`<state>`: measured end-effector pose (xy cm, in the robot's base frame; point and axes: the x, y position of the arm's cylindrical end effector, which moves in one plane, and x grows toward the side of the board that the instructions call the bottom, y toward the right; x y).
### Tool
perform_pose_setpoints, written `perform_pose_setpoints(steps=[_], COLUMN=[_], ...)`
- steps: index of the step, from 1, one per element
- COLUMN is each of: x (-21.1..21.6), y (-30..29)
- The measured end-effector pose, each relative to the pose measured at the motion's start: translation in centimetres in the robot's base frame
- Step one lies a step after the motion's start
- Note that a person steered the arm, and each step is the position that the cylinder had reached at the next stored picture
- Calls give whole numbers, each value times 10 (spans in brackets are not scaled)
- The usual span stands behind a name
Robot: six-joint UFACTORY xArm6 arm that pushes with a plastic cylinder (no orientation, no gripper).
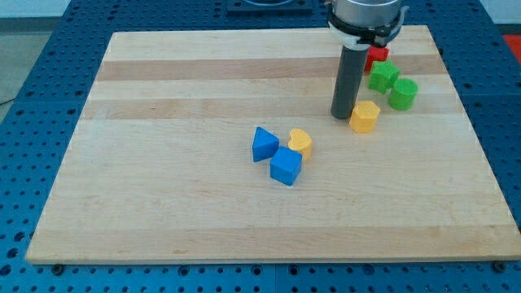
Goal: Move the yellow hexagon below the green circle
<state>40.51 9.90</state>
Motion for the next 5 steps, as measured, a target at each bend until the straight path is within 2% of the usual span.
perform_pose_setpoints(steps=[1,3,5], x=[2,14,63], y=[-22,66,42])
